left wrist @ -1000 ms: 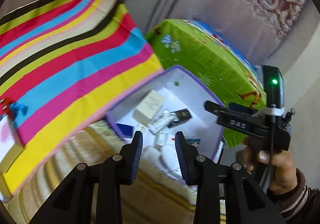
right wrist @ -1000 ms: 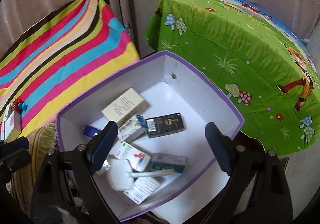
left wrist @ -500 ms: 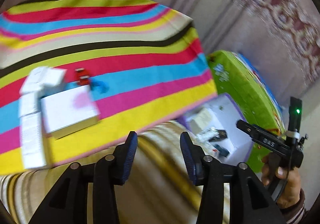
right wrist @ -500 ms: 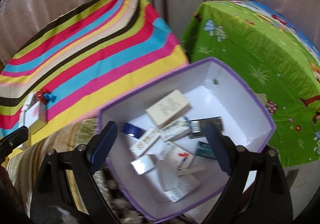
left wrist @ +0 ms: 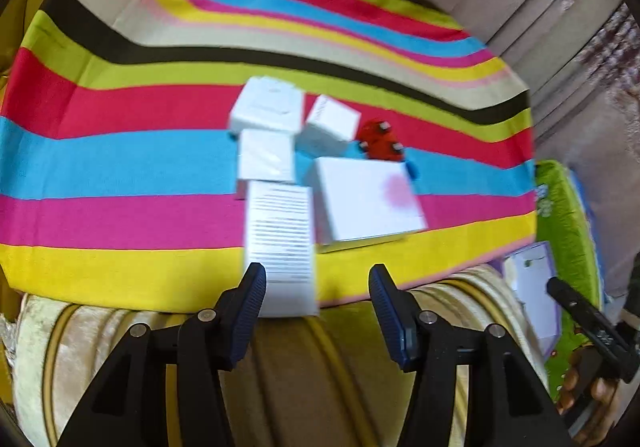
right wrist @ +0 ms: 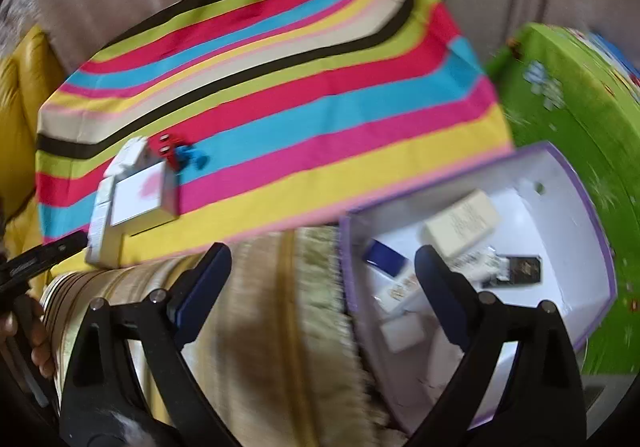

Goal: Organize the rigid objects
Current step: 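Move both open tools back over the pile of boxes, then grasp the text-printed box with the left tool while the right tool grasps the pink-stained box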

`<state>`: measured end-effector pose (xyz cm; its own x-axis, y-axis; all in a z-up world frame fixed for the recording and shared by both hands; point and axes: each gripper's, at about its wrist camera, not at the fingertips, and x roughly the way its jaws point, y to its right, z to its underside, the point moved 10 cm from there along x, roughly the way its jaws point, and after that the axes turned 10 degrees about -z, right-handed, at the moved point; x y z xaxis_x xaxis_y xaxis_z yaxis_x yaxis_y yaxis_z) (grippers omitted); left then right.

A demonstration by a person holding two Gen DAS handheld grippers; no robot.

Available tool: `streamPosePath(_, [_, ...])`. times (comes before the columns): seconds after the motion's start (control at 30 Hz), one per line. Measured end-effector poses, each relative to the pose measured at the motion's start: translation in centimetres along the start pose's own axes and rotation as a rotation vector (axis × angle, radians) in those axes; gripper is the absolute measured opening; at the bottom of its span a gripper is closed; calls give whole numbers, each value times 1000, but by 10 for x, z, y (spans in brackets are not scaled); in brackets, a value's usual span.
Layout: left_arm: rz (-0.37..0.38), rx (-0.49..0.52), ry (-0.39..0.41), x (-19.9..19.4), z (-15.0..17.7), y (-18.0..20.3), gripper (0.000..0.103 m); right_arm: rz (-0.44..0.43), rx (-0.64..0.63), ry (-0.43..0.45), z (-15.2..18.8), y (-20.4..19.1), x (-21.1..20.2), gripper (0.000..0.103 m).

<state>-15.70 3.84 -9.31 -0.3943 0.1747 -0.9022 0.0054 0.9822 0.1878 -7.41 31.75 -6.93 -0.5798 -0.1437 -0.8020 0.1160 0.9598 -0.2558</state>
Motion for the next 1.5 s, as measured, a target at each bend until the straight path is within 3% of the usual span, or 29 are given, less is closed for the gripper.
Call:
streamPosePath(0.1, [-40,13,-6,7,-4,-5,62,-45,-26,-24,-4,-23,14,96])
streamPosePath(0.23, [-43,-1,-28,13,-2,-12,62,-92,-84,-60,-8,-58,34,98])
streamPosePath(0.4, [-91,52,-46,26,-7,-14,61,-137,-158,-108,-11,-100,58,99])
streamPosePath(0.5, [-87,60,-71,35,-7,-15,47,-150,-195,-129,-12,-121,72,99])
streamPosePath(0.8, [-71,-29,77,-2,-7,-35,46,-170,-259,-201,-8,-170,111,99])
streamPosePath(1.03, [-49,-136,169,-24,-10,-53,46,-163,-266,-232,-6,-187,131,100])
streamPosePath(1.5, [-37,-142,173,-21,-13,-56,46,-88,-304,-287,-8,-197,168,100])
